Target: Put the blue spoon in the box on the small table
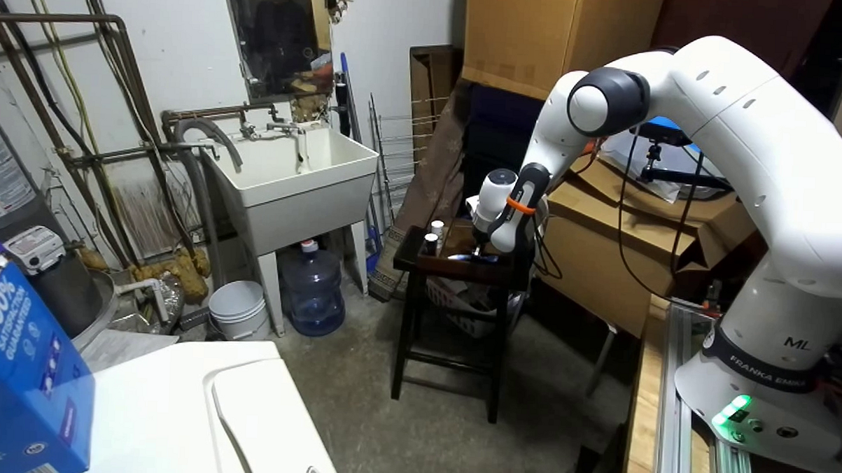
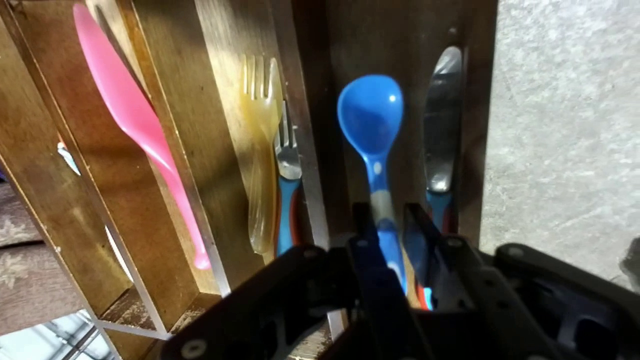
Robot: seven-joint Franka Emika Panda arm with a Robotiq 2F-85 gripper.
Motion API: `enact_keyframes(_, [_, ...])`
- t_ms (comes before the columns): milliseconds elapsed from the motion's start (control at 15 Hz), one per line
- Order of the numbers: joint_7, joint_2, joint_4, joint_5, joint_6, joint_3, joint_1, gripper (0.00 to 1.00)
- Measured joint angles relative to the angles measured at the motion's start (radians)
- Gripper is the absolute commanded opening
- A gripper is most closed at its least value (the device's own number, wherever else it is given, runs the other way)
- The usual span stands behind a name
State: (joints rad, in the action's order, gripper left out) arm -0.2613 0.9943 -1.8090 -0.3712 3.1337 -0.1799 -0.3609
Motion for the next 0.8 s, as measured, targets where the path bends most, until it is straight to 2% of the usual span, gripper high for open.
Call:
enact_keyframes(400, [-0.005, -0.018, 0.006, 0.000, 0.024, -0.007, -0.007, 0.95])
enact_keyframes(467, [-0.011, -0.035, -0.005, -0.001, 0.050, -0.007, -0.007, 0.99])
enact_keyframes(600, [-0.030, -0.093, -0.059, -0.004, 0.118, -0.011, 0.001, 1.00])
enact_keyframes(800, [-0.054, -0.217, -0.197, -0.011, 0.242, -0.047, 0.050, 1.00])
